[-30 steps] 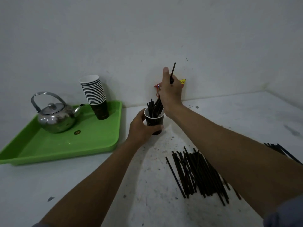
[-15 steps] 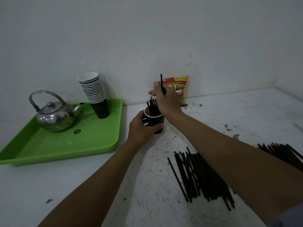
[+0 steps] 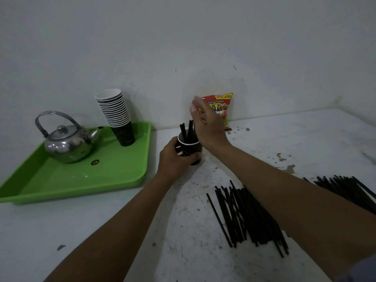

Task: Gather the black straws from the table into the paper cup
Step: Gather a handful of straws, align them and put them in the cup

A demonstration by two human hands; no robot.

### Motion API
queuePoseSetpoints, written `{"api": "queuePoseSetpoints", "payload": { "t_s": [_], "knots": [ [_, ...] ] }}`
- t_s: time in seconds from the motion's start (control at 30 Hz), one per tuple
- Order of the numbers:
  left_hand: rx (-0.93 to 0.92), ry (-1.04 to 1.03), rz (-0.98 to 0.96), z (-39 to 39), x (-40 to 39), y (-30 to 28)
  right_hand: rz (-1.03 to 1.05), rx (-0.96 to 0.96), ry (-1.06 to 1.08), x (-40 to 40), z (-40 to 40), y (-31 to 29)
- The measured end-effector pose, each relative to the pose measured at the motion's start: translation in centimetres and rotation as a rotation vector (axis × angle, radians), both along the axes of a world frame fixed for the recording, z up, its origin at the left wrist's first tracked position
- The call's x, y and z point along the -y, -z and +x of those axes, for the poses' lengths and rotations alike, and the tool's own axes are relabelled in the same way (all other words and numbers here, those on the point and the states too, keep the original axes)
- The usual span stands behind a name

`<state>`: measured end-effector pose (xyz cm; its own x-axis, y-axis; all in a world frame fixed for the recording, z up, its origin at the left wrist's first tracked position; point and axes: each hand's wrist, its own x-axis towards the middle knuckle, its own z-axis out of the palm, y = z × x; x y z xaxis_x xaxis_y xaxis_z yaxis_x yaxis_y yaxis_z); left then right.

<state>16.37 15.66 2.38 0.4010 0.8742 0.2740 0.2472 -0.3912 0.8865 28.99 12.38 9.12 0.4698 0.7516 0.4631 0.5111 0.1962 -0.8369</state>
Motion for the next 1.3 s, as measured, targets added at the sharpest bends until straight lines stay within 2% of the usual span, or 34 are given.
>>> {"api": "queuePoseSetpoints", "payload": {
  "t_s": [0.13,0.3,0.5,0.67,0.9,1.07,1.3],
  "knots": [
    [-0.048,0.003,-0.009,-0.2,0.2,-0.1,-0.137,0.104,-0.061,0.9,-0.1,0.6],
    [-0.242,-0.051,0.015,-1.5,1.6,-0.6,-0.088,0.233,-0.07,2.4,0.0,1.1],
    [-0.462,-0.162,0.264,-3.7,4.9,-1.3,-0.114,0.335,0.101,7.6,0.1,1.2],
    [-0.577,-0.113,0.4,-5.0,8.1,-0.2,-0.295,0.444,0.182,13.0,-0.3,2.4],
    [-0.661,0.006,0.41,-6.5,12.8,0.3,-0.637,0.549,0.232,18.7,-1.7,2.6],
    [-0.723,0.059,0.384,-7.4,14.7,0.7,-0.763,0.674,0.254,20.6,-3.8,3.1],
    [-0.868,0.109,0.358,-8.6,16.2,1.9,-0.829,0.697,0.278,21.7,-5.7,4.7]
  ]
}}
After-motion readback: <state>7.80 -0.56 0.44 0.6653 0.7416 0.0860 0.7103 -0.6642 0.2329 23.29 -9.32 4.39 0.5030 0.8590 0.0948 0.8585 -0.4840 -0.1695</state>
